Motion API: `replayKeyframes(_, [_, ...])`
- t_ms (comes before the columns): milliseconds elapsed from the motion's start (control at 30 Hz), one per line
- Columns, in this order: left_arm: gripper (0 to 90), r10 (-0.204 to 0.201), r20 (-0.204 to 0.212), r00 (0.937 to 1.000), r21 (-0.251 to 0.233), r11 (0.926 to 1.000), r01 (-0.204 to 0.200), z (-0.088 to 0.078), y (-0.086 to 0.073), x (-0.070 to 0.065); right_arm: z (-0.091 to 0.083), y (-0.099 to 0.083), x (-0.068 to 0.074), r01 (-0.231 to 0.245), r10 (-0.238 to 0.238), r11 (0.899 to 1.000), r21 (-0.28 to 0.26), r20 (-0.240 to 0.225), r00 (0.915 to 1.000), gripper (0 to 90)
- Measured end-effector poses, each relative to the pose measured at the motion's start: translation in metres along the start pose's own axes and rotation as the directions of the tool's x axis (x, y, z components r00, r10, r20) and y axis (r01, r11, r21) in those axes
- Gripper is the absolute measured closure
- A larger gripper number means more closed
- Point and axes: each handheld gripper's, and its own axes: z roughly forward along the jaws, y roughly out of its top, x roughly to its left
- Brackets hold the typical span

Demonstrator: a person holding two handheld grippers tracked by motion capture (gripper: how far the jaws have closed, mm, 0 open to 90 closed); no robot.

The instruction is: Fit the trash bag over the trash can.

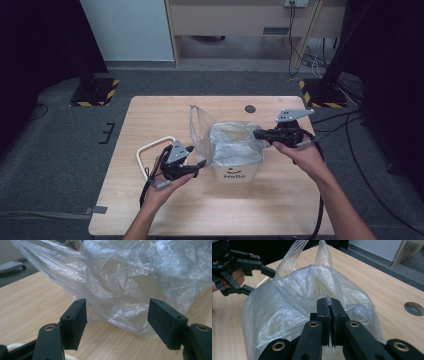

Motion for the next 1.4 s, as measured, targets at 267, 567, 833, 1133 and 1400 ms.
replayKeyframes(267, [29.5, 0.041, 0.084, 0.9956, -0.009, 0.9992, -0.04, 0.004, -0.001, -0.006, -0.009, -0.012, 0.01, 0.008, -0.008, 1.0, 0.006, -0.04, 0.9992, 72.8])
replayKeyframes(567, [33.1, 0.077, 0.112, 0.9907, -0.002, 0.997, -0.078, 0.008, 0.0, -0.015, -0.017, -0.022, 0.013, 0.02, -0.019, 1.0, 0.017, -0.042, 0.9989, 76.8])
replayKeyframes(833, [36.5, 0.095, 0.113, 0.9891, 0.004, 0.9954, -0.096, 0.01, -0.001, -0.022, -0.022, -0.036, 0.019, 0.026, -0.026, 1.0, 0.016, -0.04, 0.9989, 73.9])
replayKeyframes(1133, [39.7, 0.107, 0.079, 0.9911, -0.002, 0.9942, -0.107, 0.013, -0.001, -0.027, -0.022, -0.049, 0.022, 0.02, -0.02, 1.0, 0.014, -0.026, 0.9995, 81.8])
replayKeyframes(1400, [49.9, 0.103, 0.015, 0.9945, -0.021, 0.9945, -0.103, 0.016, 0.001, -0.026, -0.017, -0.055, 0.017, 0.004, -0.003, 0.999, -0.053, 0.012, 0.9999, 83.2])
